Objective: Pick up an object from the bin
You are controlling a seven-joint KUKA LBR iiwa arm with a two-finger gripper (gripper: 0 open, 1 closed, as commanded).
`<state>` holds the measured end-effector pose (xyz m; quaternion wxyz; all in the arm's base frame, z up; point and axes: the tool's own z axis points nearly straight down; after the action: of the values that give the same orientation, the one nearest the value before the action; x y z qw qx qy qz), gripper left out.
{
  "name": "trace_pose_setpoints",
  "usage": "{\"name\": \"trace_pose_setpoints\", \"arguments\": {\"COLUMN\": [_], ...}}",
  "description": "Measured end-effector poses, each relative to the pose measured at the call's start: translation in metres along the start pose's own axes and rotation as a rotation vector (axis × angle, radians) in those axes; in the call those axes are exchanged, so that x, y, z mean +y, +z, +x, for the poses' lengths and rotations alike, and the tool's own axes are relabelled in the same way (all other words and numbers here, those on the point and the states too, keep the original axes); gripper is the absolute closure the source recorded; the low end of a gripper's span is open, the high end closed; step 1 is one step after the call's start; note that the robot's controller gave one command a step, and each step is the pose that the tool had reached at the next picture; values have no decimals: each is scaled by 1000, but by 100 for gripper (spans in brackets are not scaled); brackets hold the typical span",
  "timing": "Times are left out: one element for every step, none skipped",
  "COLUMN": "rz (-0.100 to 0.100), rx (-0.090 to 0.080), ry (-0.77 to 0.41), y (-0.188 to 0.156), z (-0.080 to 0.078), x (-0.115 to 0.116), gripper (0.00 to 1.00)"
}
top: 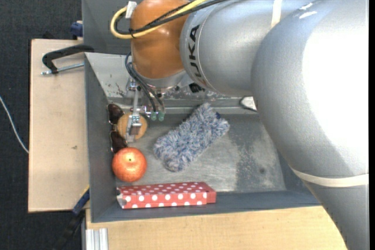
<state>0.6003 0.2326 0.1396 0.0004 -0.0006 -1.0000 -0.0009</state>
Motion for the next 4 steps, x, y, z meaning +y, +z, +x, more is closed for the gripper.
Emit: {"name": "trace_pose_setpoints", "arguments": {"rz": [0,-2,-3,-3], "rx": [0,-6,-9,-9], "ry": [0,9,21,21], "y": [0,54,57,57], "z": [0,3,2,2], "x": [0,-17,-19,-19], "gripper": [0,0,100,100]}}
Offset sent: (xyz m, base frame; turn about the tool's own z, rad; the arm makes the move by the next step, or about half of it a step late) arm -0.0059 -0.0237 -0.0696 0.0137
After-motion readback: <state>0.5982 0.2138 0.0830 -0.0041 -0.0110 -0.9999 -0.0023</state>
